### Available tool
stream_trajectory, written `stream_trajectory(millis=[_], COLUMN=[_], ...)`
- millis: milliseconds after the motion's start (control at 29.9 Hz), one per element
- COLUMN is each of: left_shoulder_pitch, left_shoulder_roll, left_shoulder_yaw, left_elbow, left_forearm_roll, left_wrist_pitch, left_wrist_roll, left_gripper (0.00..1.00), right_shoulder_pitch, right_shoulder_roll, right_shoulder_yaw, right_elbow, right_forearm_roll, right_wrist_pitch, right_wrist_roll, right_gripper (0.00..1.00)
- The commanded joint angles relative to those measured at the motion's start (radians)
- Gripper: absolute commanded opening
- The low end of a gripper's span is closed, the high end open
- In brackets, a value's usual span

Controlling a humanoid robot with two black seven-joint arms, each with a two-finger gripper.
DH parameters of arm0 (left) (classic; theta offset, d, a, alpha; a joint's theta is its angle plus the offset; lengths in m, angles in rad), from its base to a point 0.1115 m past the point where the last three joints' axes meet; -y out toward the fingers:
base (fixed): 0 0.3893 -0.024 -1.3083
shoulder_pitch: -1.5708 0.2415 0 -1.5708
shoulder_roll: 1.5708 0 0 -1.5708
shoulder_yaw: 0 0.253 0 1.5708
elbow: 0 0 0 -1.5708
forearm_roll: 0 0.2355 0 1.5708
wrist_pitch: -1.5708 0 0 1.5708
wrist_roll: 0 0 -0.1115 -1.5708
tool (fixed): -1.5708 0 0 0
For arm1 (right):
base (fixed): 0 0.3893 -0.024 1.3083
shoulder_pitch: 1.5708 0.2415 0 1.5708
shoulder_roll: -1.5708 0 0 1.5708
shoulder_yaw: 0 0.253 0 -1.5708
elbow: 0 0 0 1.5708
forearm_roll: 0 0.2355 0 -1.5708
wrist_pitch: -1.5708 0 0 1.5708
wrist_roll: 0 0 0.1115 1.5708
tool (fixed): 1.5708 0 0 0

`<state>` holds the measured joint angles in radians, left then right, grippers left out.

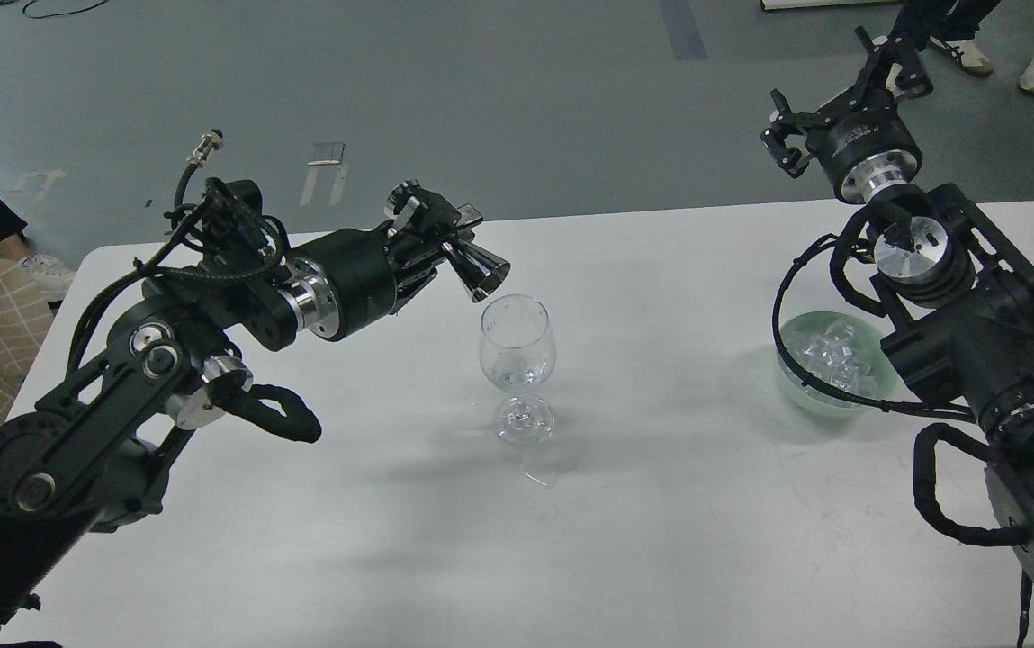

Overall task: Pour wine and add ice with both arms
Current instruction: 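Raise the jigger upright and move the left gripper away from the glass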

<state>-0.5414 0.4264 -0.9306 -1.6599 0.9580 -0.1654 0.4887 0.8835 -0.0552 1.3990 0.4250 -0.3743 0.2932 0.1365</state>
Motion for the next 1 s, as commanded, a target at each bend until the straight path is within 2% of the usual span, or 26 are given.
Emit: stream_trajectory(millis=[0,602,969], left_shoulder_pitch=[0.0,0.0,0.02], left_shoulder_roll=[-0.003,-0.008,-0.011], left_shoulder_yaw=[0.001,-0.001,-0.051], left_elbow=[-0.009,-0.021,-0.012], left_forearm_roll=[0.015,0.015,-0.057], left_wrist_pitch=[0.0,-0.002,0.012], left_wrist_roll=[0.0,0.0,0.0], left_gripper=[0.0,0.0,0.0], right_shoulder_pitch=[0.0,0.002,0.002], right_shoulder_roll=[0.0,-0.005,-0.008], right_shoulder_yaw=[0.0,0.0,-0.002], right_elbow=[0.0,0.0,0.0], right_forearm_roll=[0.0,0.0,0.0], right_wrist_pitch=[0.0,0.0,0.0], right_wrist_roll=[0.0,0.0,0.0], right_gripper=[1.0,1.0,1.0])
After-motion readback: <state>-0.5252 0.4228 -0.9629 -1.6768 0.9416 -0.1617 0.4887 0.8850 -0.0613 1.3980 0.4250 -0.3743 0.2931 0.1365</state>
